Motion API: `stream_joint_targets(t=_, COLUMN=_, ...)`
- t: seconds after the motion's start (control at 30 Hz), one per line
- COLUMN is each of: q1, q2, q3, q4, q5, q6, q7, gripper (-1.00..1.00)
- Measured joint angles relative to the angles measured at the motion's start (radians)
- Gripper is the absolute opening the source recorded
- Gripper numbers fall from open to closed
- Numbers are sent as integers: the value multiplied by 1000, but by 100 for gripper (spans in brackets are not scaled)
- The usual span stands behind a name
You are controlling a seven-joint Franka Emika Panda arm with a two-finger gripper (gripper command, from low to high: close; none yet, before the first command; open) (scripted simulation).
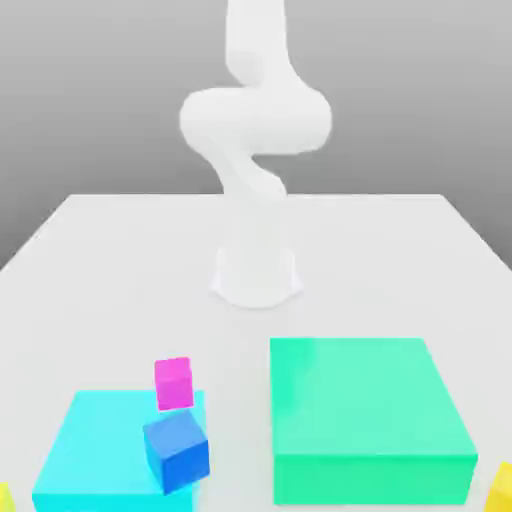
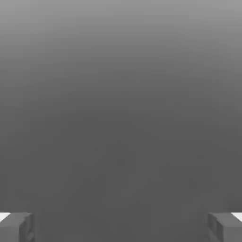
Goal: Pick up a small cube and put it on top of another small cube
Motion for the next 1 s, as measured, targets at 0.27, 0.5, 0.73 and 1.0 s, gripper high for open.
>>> stream_joint_targets(t=0.27, q1=73, q2=296, q3=51, q4=40, q5=-11, q6=66, q7=-86, gripper=0)
stream_joint_targets(t=0.5, q1=126, q2=549, q3=107, q4=74, q5=-34, q6=123, q7=-149, gripper=0)
stream_joint_targets(t=0.73, q1=204, q2=805, q3=149, q4=108, q5=-80, q6=179, q7=-196, gripper=0)
stream_joint_targets(t=1.0, q1=279, q2=1099, q3=186, q4=148, q5=-150, q6=240, q7=-239, gripper=0)
